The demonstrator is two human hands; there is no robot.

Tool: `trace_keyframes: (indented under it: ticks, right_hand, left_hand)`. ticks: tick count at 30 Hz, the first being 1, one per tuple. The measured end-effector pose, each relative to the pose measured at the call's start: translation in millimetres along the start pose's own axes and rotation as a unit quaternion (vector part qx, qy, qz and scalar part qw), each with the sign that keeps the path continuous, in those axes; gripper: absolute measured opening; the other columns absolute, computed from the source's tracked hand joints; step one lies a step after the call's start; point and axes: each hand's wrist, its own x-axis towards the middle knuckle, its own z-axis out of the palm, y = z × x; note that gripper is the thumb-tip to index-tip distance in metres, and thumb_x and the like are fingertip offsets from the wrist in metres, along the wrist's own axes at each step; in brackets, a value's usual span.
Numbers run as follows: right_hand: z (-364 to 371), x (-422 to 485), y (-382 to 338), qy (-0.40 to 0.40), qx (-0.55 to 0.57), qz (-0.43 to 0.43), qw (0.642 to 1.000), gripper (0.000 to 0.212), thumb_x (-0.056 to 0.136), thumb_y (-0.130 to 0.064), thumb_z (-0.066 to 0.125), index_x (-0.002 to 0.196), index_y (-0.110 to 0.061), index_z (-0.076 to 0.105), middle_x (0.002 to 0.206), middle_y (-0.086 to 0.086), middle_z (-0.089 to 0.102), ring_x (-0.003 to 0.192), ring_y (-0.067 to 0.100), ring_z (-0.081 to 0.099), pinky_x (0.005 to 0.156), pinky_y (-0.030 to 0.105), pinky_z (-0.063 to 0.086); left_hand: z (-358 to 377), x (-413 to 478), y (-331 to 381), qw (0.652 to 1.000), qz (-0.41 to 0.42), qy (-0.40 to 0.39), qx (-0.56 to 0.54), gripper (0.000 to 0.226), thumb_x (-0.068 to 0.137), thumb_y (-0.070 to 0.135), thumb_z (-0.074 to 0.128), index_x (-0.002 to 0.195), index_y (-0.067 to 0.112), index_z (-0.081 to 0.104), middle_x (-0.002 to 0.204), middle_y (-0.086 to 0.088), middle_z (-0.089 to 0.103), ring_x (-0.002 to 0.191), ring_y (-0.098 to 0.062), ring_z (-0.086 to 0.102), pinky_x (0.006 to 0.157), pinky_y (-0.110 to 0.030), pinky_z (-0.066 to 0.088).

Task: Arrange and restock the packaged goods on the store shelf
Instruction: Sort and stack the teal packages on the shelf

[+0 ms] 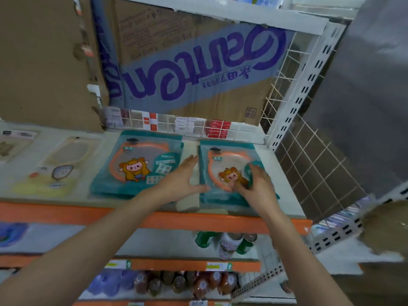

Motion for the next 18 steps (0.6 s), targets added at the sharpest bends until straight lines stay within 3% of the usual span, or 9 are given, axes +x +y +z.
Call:
trace_keyframes:
  ticks: [3, 5, 8, 10, 14, 18]
  right_hand:
    - [-21, 5, 33, -0.074, 0.003, 0.011, 0.997, 0.093, 0.064, -0.054, 0.076, 0.138, -0.018, 0.033, 0.137, 0.008, 0.044, 0.129, 0.028, 0.038, 0.102, 0.043, 0.038]
    - [-29, 8, 45, -0.129, 0.026, 0.017, 0.991, 0.098, 0.055, -0.051, 0.082, 0.135, -0.024, 0.031, 0.134, 0.002, 0.046, 0.125, 0.023, 0.043, 0.099, 0.044, 0.041]
    - [-30, 13, 60, -0.163, 0.001, 0.008, 0.987, 0.101, 0.041, -0.054, 0.081, 0.126, -0.028, 0.033, 0.122, -0.005, 0.052, 0.113, 0.016, 0.053, 0.091, 0.042, 0.049]
    - [-31, 14, 65, -0.171, -0.018, -0.001, 0.985, 0.098, 0.044, -0.051, 0.082, 0.125, -0.026, 0.033, 0.121, -0.004, 0.052, 0.111, 0.017, 0.054, 0.088, 0.040, 0.051]
    - [-30, 7, 69, -0.168, -0.017, 0.003, 0.986, 0.092, 0.065, -0.031, 0.082, 0.137, -0.014, 0.027, 0.127, 0.003, 0.048, 0.117, 0.020, 0.049, 0.091, 0.032, 0.044]
    - [-25, 6, 70, -0.139, -0.025, -0.002, 0.990, 0.084, 0.066, -0.034, 0.081, 0.132, -0.016, 0.033, 0.125, 0.004, 0.052, 0.113, 0.021, 0.052, 0.088, 0.034, 0.046]
  left_hand:
    - [23, 5, 18, 0.999, -0.020, -0.032, -0.030, 0.108, 0.070, 0.041, 0.077, 0.148, 0.023, 0.006, 0.155, 0.000, 0.012, 0.143, -0.019, 0.009, 0.117, -0.042, 0.017]
    - [31, 7, 25, 0.998, -0.043, -0.045, -0.001, 0.112, 0.068, 0.039, 0.080, 0.148, 0.023, 0.004, 0.153, 0.002, 0.011, 0.144, -0.023, 0.002, 0.118, -0.044, 0.012]
    - [38, 9, 36, 0.996, -0.076, -0.032, 0.022, 0.113, 0.066, 0.030, 0.081, 0.148, 0.024, 0.003, 0.152, 0.002, 0.019, 0.141, -0.021, 0.019, 0.113, -0.029, 0.022]
    - [42, 10, 42, 0.994, -0.100, -0.032, 0.018, 0.110, 0.068, 0.021, 0.080, 0.147, 0.022, 0.003, 0.146, 0.003, 0.029, 0.133, -0.017, 0.031, 0.097, -0.016, 0.028]
    - [48, 14, 42, 0.993, -0.117, -0.018, 0.025, 0.103, 0.064, 0.020, 0.075, 0.141, 0.037, 0.008, 0.121, 0.013, 0.041, 0.115, -0.013, 0.046, 0.086, -0.020, 0.039]
    - [49, 14, 42, 0.993, -0.119, -0.009, 0.022, 0.105, 0.065, 0.022, 0.075, 0.143, 0.037, 0.006, 0.128, 0.011, 0.043, 0.107, -0.008, 0.043, 0.093, -0.022, 0.040]
